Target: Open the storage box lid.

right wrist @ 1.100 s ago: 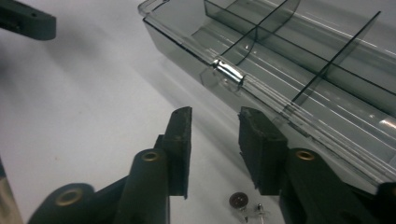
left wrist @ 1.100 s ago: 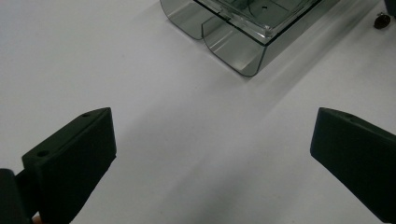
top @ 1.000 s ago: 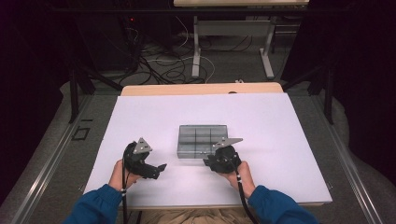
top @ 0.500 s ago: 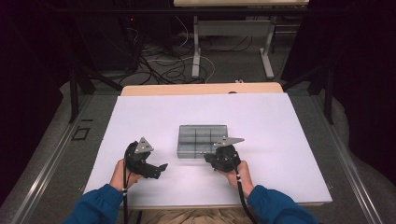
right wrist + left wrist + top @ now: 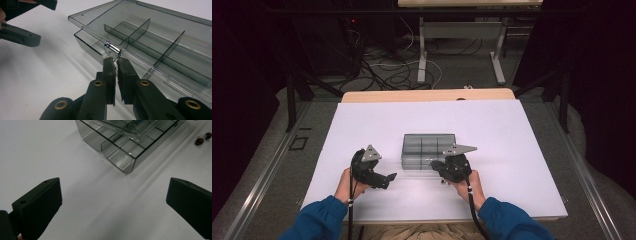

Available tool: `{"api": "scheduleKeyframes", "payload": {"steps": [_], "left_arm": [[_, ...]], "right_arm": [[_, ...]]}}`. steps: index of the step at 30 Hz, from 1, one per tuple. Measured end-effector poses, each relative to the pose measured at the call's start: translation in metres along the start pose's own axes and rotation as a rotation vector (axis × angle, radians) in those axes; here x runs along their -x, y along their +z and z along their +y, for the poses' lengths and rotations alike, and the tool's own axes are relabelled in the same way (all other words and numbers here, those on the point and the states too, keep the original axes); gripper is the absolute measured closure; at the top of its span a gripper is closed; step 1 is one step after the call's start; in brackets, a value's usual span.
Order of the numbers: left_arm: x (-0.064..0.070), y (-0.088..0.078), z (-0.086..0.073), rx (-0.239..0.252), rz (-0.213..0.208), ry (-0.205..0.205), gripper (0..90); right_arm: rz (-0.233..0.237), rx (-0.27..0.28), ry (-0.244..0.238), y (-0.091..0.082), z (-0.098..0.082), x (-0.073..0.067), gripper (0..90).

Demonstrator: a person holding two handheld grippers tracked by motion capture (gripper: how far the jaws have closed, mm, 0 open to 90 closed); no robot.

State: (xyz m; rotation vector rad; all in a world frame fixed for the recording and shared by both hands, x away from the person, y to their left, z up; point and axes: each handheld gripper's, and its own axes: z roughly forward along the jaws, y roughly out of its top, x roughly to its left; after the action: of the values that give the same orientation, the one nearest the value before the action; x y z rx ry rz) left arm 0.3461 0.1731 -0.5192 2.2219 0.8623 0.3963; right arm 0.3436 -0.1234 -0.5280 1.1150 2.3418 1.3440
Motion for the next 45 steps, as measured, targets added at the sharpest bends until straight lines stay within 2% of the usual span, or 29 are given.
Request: {"api": "scheduleKeyframes", "payload": {"steps": [2,3,7,8,9,10,12,16,18,20,22,24,25,31,33,35,39,40,41,42,44,45], "left_arm": [[0.004,0.004,0.004,0.018,0.016,0.011,0.5],[0.005,0.005,0.006,0.015,0.006,0.011,0.5],[0.008,0.014,0.014,0.026,0.023,0.031,0.5],[0.009,0.015,0.017,0.018,0.023,0.041,0.9],[0.010,0.017,0.019,0.022,0.023,0.046,2.0],[0.011,0.020,0.021,0.034,0.033,0.052,4.3],[0.013,0.024,0.024,0.042,0.040,0.063,13.4],[0.015,0.026,0.030,0.042,0.025,0.087,27.1],[0.016,0.029,0.031,0.065,0.032,0.087,32.7],[0.016,0.029,0.032,0.055,0.027,0.099,39.2],[0.018,0.032,0.032,0.072,0.032,0.093,44.1],[0.017,0.032,0.032,0.082,0.044,0.093,47.7],[0.016,0.032,0.032,0.081,0.041,0.089,49.4],[0.016,0.031,0.030,0.091,0.043,0.099,50.8],[0.016,0.032,0.029,0.112,0.051,0.096,51.0],[0.015,0.031,0.029,0.106,0.046,0.102,51.5],[0.015,0.030,0.029,0.124,0.050,0.108,53.3],[0.015,0.030,0.028,0.133,0.051,0.104,53.7],[0.015,0.030,0.029,0.135,0.051,0.102,54.0],[0.015,0.029,0.029,0.138,0.053,0.103,54.2],[0.013,0.029,0.029,0.138,0.043,0.109,54.7],[0.013,0.028,0.029,0.138,0.042,0.109,54.9]], "right_arm": [[0.001,-0.014,-0.008,-0.001,0.001,0.000,84.8],[0.001,-0.006,-0.012,-0.001,0.001,0.000,84.8],[0.000,0.006,-0.021,0.000,0.002,0.000,84.8],[0.001,-0.019,-0.026,-0.002,0.003,0.000,84.6],[0.003,-0.019,-0.026,-0.002,0.003,0.000,84.6],[0.002,-0.001,-0.031,-0.001,0.003,0.000,84.6],[0.004,-0.002,-0.032,-0.002,0.004,0.001,84.6],[0.008,0.000,-0.036,-0.002,0.005,0.001,84.6],[0.005,0.001,-0.042,-0.002,0.005,0.001,84.6],[0.005,0.001,-0.045,-0.002,0.005,0.001,84.5],[0.005,0.004,-0.039,-0.003,0.006,0.001,84.3],[0.008,-0.017,-0.040,-0.004,0.007,0.001,84.2],[0.009,-0.004,-0.037,-0.003,0.006,0.001,84.2],[0.010,0.002,-0.038,-0.004,0.006,0.002,81.9],[0.011,-0.022,-0.040,-0.006,0.007,0.003,79.3],[0.003,-0.034,-0.044,-0.008,0.008,0.002,77.9],[0.003,-0.052,-0.049,-0.015,0.008,0.004,73.9],[0.005,-0.080,-0.042,-0.019,0.008,0.004,72.2],[0.003,-0.069,-0.039,-0.020,0.007,0.005,71.1],[0.001,-0.087,-0.042,-0.024,0.006,0.007,69.9],[-0.008,-0.072,-0.040,-0.029,0.004,0.011,67.2],[-0.012,-0.081,-0.041,-0.032,0.004,0.013,65.5]]}}
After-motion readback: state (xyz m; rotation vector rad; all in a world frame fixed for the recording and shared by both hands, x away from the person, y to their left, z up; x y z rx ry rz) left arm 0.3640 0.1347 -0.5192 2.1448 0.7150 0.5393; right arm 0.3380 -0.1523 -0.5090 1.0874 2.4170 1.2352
